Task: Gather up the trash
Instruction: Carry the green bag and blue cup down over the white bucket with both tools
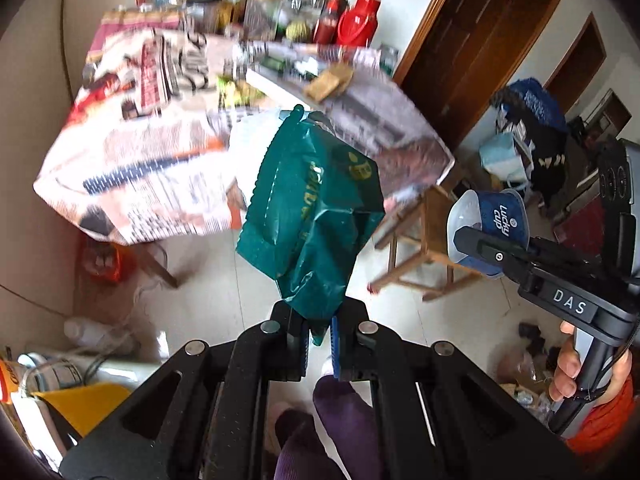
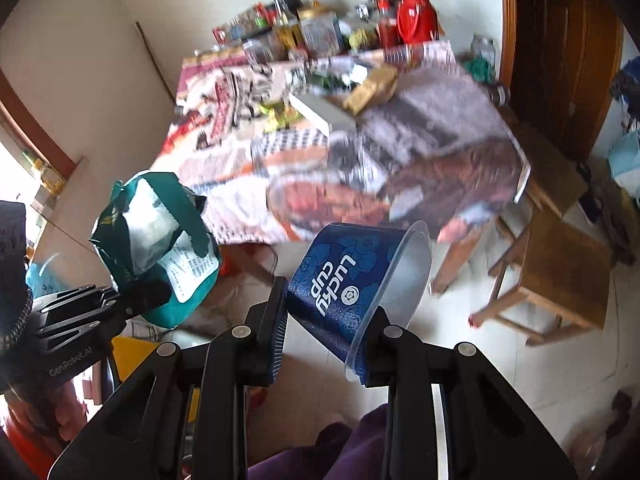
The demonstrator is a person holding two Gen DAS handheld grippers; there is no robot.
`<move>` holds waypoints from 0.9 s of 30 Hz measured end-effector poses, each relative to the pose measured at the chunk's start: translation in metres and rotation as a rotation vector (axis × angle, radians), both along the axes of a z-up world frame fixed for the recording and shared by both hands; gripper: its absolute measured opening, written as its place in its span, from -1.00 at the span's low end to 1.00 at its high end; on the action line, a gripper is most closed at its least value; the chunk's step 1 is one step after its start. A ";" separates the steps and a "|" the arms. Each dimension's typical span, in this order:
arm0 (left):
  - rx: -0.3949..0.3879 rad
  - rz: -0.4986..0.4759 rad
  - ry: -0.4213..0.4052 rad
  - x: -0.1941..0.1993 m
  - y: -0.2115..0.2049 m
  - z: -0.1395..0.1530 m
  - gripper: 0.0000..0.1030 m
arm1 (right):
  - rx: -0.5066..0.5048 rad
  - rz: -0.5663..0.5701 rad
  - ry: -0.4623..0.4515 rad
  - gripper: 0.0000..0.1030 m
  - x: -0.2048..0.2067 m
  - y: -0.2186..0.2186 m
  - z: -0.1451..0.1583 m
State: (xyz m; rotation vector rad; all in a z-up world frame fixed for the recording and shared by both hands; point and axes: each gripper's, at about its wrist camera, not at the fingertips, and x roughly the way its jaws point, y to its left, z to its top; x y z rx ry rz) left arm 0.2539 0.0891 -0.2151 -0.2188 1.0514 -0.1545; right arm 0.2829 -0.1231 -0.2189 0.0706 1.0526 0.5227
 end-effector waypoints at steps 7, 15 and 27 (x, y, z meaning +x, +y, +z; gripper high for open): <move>-0.010 -0.012 0.129 0.013 -0.015 -0.070 -0.86 | -0.054 0.031 0.084 -0.51 0.006 0.002 -0.053; -0.030 0.025 0.286 0.034 -0.037 -0.188 -0.86 | -0.098 0.100 0.186 -0.51 0.026 0.003 -0.149; -0.057 0.038 0.530 0.049 -0.062 -0.406 -0.86 | -0.131 0.157 0.336 -0.50 0.050 -0.005 -0.331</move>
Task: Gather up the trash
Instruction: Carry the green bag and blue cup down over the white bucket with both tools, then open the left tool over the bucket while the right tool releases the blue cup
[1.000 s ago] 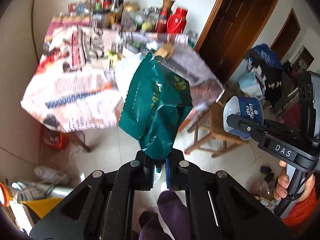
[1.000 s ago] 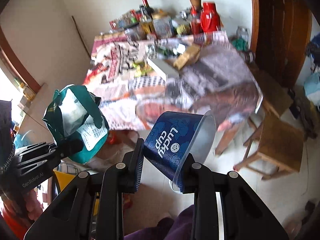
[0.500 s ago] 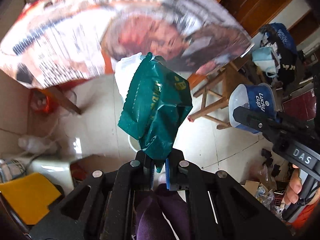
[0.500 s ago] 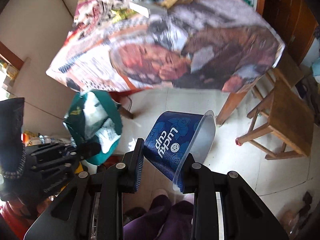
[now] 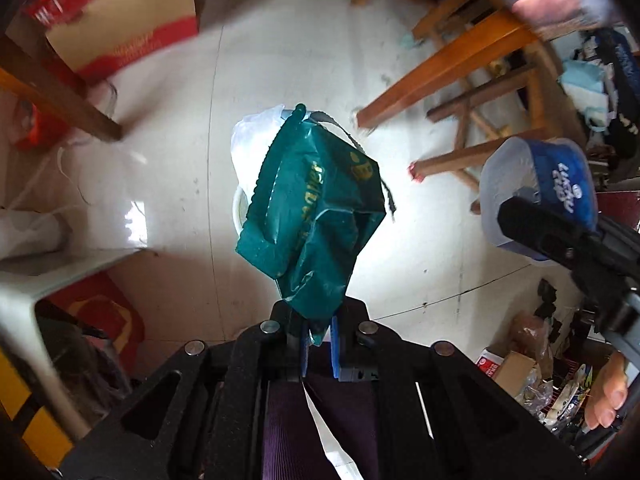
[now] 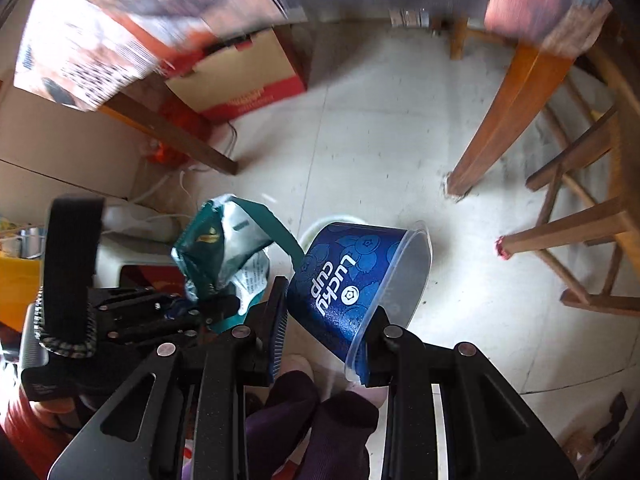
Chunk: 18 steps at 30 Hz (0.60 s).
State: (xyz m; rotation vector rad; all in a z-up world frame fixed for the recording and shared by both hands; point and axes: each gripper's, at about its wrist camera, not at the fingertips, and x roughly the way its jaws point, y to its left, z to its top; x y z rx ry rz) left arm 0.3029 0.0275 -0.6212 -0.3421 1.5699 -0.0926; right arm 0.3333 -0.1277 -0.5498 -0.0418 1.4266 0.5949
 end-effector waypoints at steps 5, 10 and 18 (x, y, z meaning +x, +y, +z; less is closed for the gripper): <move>-0.059 0.051 0.064 0.006 0.001 -0.073 -0.86 | -0.008 -0.005 0.036 -0.50 0.009 0.006 -0.055; -0.082 0.080 0.087 0.008 0.005 -0.121 -0.86 | 0.007 -0.008 0.055 -0.50 0.016 0.017 -0.094; -0.119 0.150 0.116 0.015 0.016 -0.161 -0.56 | 0.051 0.010 0.138 -0.06 0.026 0.032 -0.124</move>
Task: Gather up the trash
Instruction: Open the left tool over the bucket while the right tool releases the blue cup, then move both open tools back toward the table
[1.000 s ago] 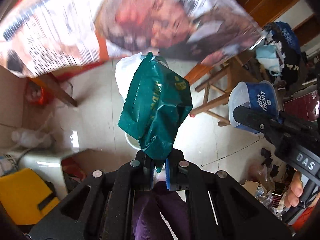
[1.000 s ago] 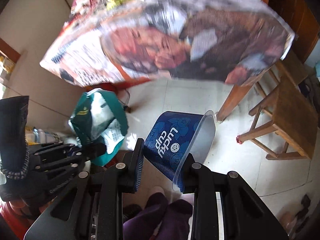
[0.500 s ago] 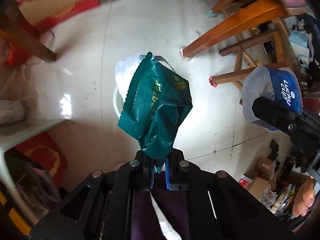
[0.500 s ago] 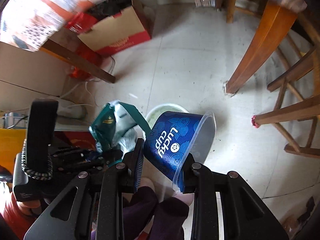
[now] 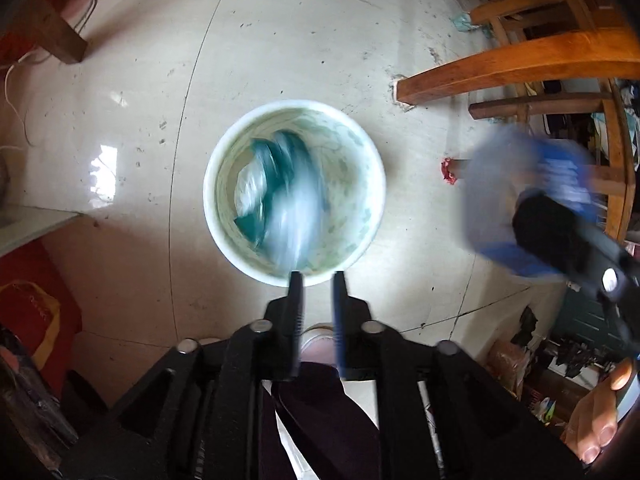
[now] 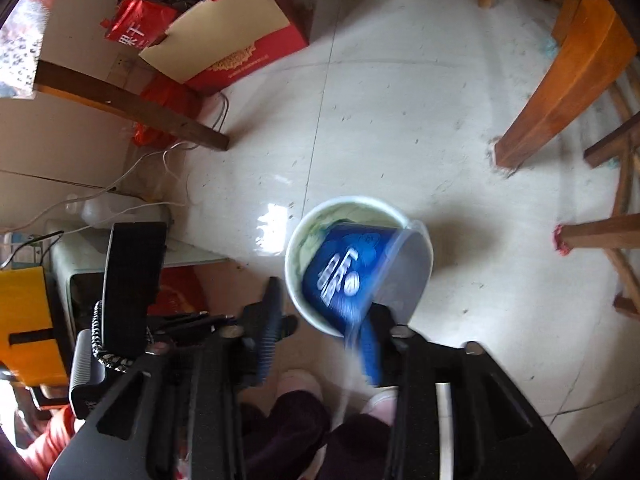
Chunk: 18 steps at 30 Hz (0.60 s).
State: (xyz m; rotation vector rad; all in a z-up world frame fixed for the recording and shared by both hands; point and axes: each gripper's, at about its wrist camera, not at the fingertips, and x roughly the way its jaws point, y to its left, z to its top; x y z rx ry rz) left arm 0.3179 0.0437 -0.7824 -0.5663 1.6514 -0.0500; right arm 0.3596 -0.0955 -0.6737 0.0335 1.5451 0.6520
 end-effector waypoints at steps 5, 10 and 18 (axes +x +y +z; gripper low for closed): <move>0.050 0.015 -0.013 0.002 0.008 0.006 -0.23 | -0.009 -0.039 0.011 0.10 0.001 -0.004 -0.001; 0.084 0.006 -0.031 0.004 0.015 0.030 -0.23 | -0.042 -0.053 -0.011 0.10 -0.003 -0.008 0.022; 0.119 -0.014 -0.094 0.001 0.024 0.126 -0.23 | -0.063 -0.068 -0.060 0.10 -0.010 -0.015 0.104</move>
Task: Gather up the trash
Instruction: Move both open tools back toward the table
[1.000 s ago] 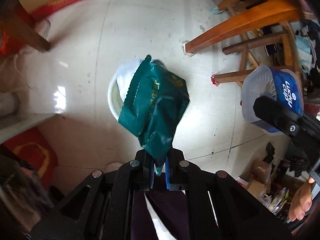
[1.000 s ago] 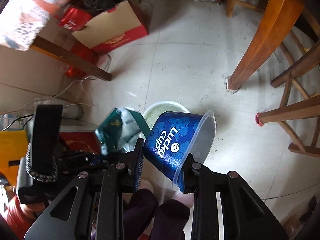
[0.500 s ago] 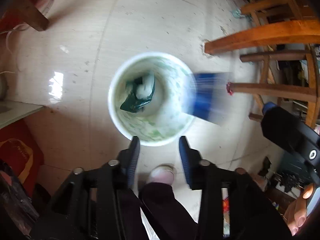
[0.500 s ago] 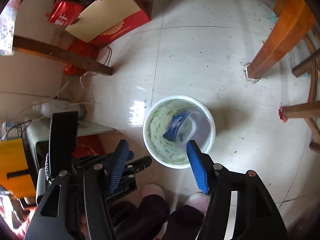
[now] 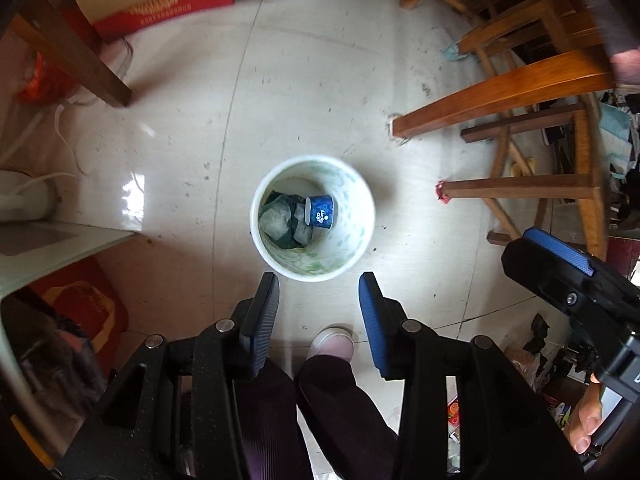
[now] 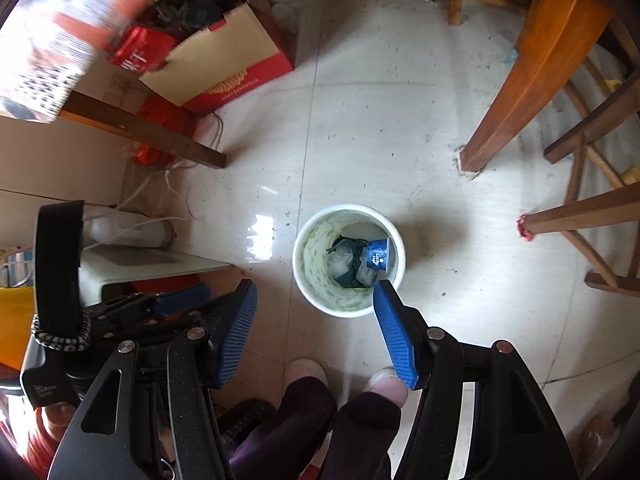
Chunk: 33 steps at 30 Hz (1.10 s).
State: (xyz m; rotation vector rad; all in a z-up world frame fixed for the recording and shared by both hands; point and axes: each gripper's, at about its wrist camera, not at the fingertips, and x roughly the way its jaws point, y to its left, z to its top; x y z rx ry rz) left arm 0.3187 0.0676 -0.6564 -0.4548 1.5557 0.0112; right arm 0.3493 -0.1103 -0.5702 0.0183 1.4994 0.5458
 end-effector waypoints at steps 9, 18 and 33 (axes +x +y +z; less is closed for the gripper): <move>0.078 -0.027 -0.124 -0.017 0.008 0.167 -0.23 | 0.021 -0.029 -0.111 0.10 -0.016 -0.008 0.144; 0.125 -0.043 -0.319 -0.030 0.018 0.333 -0.23 | 0.102 -0.114 -0.271 0.10 -0.042 -0.021 0.291; 0.210 -0.103 -0.705 -0.083 0.032 0.533 -0.23 | 0.201 -0.227 -0.636 0.10 -0.097 -0.026 0.464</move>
